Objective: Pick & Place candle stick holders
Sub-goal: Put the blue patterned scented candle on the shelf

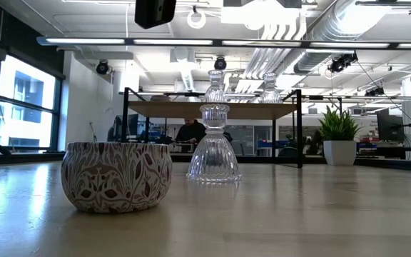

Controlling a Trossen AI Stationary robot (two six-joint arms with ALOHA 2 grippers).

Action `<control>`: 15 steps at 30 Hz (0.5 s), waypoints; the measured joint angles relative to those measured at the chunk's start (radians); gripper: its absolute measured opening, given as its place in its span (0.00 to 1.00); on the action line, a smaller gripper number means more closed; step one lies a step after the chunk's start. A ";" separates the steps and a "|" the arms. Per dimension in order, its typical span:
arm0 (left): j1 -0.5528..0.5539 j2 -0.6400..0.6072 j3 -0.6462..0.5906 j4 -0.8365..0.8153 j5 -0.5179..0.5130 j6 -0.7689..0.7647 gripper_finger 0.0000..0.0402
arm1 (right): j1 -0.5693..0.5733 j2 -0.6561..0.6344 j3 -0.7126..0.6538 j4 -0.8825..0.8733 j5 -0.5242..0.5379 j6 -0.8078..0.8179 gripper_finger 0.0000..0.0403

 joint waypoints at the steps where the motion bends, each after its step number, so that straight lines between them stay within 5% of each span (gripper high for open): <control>1: 0.000 0.000 0.000 0.000 0.000 0.004 0.01 | 0.000 0.000 0.000 0.000 0.000 -0.001 0.70; 15: 0.000 -0.034 0.010 -0.014 -0.002 0.034 0.01 | 0.000 -0.002 0.000 0.015 0.002 -0.001 0.70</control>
